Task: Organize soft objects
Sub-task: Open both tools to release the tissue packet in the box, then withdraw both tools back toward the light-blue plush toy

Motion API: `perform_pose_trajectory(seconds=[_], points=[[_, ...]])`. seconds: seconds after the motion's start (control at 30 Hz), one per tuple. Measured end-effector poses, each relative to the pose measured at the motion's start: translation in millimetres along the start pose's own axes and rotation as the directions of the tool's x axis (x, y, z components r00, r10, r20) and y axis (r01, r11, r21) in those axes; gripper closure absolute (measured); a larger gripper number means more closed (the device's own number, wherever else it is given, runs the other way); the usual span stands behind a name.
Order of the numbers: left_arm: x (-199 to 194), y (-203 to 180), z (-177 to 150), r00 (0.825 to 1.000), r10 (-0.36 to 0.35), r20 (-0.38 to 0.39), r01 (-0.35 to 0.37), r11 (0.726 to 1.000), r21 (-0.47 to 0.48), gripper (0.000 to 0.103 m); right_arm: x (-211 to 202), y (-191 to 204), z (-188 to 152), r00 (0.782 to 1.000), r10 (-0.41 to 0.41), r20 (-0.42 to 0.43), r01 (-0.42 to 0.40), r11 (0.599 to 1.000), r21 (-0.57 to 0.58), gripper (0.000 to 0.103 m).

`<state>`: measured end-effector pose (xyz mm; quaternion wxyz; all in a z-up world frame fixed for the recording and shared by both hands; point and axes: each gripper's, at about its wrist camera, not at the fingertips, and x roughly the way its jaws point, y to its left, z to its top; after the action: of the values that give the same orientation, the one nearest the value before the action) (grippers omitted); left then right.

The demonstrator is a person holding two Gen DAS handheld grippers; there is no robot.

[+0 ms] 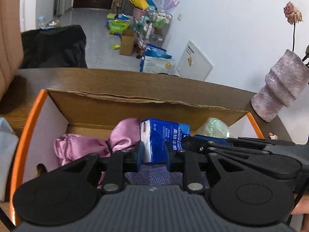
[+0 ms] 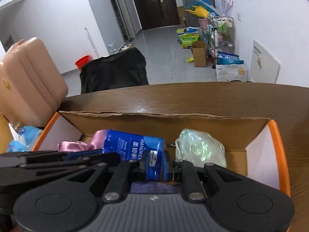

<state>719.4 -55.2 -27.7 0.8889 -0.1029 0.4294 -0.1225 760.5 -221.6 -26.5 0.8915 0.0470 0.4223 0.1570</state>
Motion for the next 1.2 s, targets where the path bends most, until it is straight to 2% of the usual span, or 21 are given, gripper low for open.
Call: perform_pose_trajectory(seconds=[0.1, 0.17, 0.3, 0.43, 0.5, 0.63, 0.67, 0.8, 0.83, 0.93, 0.97, 1.03, 1.1, 1.13, 1.17, 1.2], points=[[-15.2, 5.2, -0.6, 1.0, -0.025, 0.006, 0.025, 0.999, -0.02, 0.073, -15.7, 3.3, -3.7, 1.0, 0.009, 0.015, -0.009, 1.0, -0.003, 0.087], [-40.9, 5.6, 0.1, 0.998, -0.008, 0.061, 0.008, 1.0, 0.002, 0.06, -38.7, 8.8, -3.5, 0.999, 0.002, 0.053, 0.0, 0.999, -0.034, 0.087], [-106.6, -0.2, 4.6, 0.987, 0.013, 0.157, -0.023, 0.998, 0.059, 0.059, -108.1, 4.8, 2.2, 0.989, -0.002, 0.146, 0.009, 0.999, -0.05, 0.086], [-183.8, -8.3, 1.1, 0.963, 0.083, 0.257, -0.115, 0.987, 0.11, 0.057, -191.0, 4.7, -0.1, 0.972, -0.03, 0.235, 0.048, 0.996, -0.07, 0.081], [-223.8, -9.4, -8.1, 0.945, 0.12, 0.304, -0.164, 0.979, 0.122, 0.056, -231.1, 4.5, -12.9, 0.961, -0.05, 0.273, 0.075, 0.994, -0.081, 0.076], [-287.8, -11.0, -32.7, 0.92, 0.141, 0.366, -0.199, 0.972, 0.126, 0.051, -294.4, 7.3, -40.2, 0.945, -0.079, 0.316, 0.113, 0.99, -0.089, 0.074], [-299.8, -11.9, -38.5, 0.915, 0.144, 0.378, -0.204, 0.971, 0.125, 0.048, -305.9, 9.5, -46.3, 0.942, -0.083, 0.325, 0.118, 0.989, -0.088, 0.074], [-335.2, -16.3, -66.3, 0.902, 0.166, 0.4, -0.232, 0.965, 0.121, 0.047, -345.5, 24.7, -77.6, 0.934, -0.066, 0.351, 0.104, 0.99, -0.092, 0.071], [-341.7, -16.4, -75.7, 0.898, 0.166, 0.408, -0.234, 0.964, 0.125, 0.044, -353.5, 30.3, -88.3, 0.93, -0.057, 0.362, 0.101, 0.99, -0.102, 0.068], [-359.7, -16.9, -119.9, 0.869, 0.18, 0.461, -0.271, 0.953, 0.139, 0.037, -369.5, 44.2, -133.0, 0.91, -0.031, 0.413, 0.101, 0.984, -0.147, 0.058], [-362.7, -16.5, -138.4, 0.86, 0.185, 0.476, -0.281, 0.95, 0.138, 0.036, -372.7, 52.3, -150.8, 0.904, -0.021, 0.427, 0.104, 0.979, -0.173, 0.057], [-366.9, -13.1, -178.7, 0.849, 0.184, 0.495, -0.292, 0.945, 0.149, 0.033, -378.2, 62.3, -195.6, 0.892, 0.004, 0.453, 0.107, 0.97, -0.219, 0.053], [-369.8, -13.8, -229.0, 0.822, 0.192, 0.535, -0.33, 0.928, 0.175, 0.031, -379.4, 71.4, -242.1, 0.879, 0.007, 0.478, 0.119, 0.965, -0.233, 0.051], [-371.0, -14.7, -253.9, 0.815, 0.174, 0.552, -0.331, 0.923, 0.198, 0.028, -381.0, 76.3, -264.4, 0.876, 0.015, 0.482, 0.119, 0.962, -0.246, 0.048], [-371.8, -16.1, -275.5, 0.818, 0.16, 0.553, -0.319, 0.925, 0.205, 0.026, -381.4, 80.7, -286.4, 0.876, 0.026, 0.482, 0.111, 0.961, -0.254, 0.047], [-372.0, -16.4, -296.0, 0.831, 0.145, 0.538, -0.294, 0.934, 0.202, 0.026, -381.1, 83.4, -304.9, 0.873, 0.038, 0.485, 0.094, 0.965, -0.245, 0.045]])
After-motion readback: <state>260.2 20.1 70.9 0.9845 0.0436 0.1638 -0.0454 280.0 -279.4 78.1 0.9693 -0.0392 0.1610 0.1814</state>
